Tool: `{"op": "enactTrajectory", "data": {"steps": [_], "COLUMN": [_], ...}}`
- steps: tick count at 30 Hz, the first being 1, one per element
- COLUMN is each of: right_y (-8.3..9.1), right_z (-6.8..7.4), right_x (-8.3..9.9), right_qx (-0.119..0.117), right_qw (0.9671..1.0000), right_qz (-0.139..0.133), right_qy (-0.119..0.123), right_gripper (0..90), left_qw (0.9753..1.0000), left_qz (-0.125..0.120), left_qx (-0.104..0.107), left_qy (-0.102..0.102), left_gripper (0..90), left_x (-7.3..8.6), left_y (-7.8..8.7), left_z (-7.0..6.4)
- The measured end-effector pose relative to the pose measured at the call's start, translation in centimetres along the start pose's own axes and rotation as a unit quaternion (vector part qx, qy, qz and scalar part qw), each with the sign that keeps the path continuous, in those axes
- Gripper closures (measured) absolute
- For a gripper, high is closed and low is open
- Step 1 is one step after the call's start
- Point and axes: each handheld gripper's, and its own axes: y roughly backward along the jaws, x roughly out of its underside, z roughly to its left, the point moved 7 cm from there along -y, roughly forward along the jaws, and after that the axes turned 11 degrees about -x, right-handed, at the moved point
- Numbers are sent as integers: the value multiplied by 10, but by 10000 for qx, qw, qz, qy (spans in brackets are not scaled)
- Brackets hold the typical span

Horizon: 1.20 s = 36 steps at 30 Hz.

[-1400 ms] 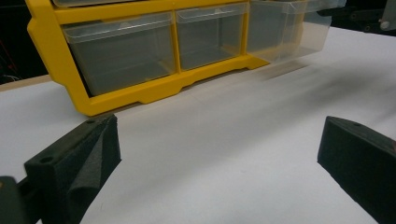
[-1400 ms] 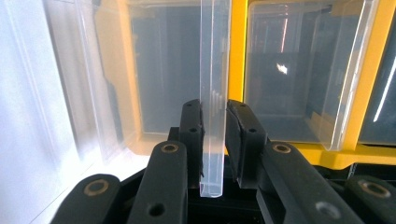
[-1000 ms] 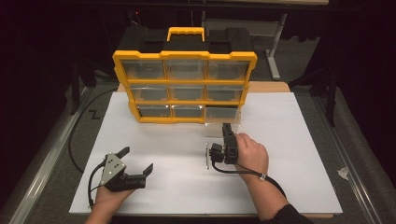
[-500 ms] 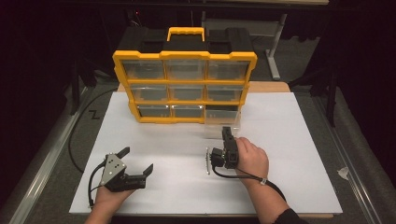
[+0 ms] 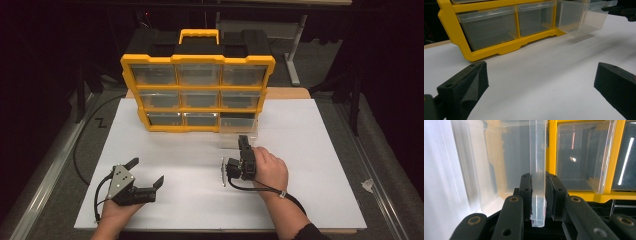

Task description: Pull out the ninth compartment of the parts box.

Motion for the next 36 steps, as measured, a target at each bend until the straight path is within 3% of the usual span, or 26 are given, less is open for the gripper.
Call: {"op": "enactTrajectory", "data": {"steps": [9,12,13,15,19,22,26,27,29,36], "right_y": [0,0,0,1,5,11,18,19,21,30], "right_z": [0,-2,0,-2,0,0,8,11,15,34], "right_x": [2,2,3,2,3,5,12,14,19,40], "right_qx": [-103,-101,-136,-129,-234,-277,-369,-439,-487,-676], "right_qw": [9999,9999,9999,9999,9997,9996,9993,9989,9988,9976], "right_qz": [38,52,68,62,52,-8,-41,-24,23,112], "right_qy": [-66,37,-64,21,-104,6,-16,-135,38,-72], "right_gripper": [776,777,777,773,694,654,626,620,609,595], "left_qw": [10000,10000,10000,10000,10000,10000,10000,10000,10000,9999], "left_qz": [41,48,53,52,58,67,63,73,78,105], "left_qx": [14,16,17,15,4,0,-2,-5,-10,-34], "left_qy": [-15,-20,-22,-21,-20,-31,-38,-36,-23,-26], "left_gripper": [1,1,1,1,1,1,1,1,1,1], "left_x": [2,2,2,2,2,3,3,3,3,4], "left_y": [-1,-2,-2,-2,-2,-2,-2,-2,-2,-3], "left_z": [0,0,0,0,0,1,0,0,0,1]}}
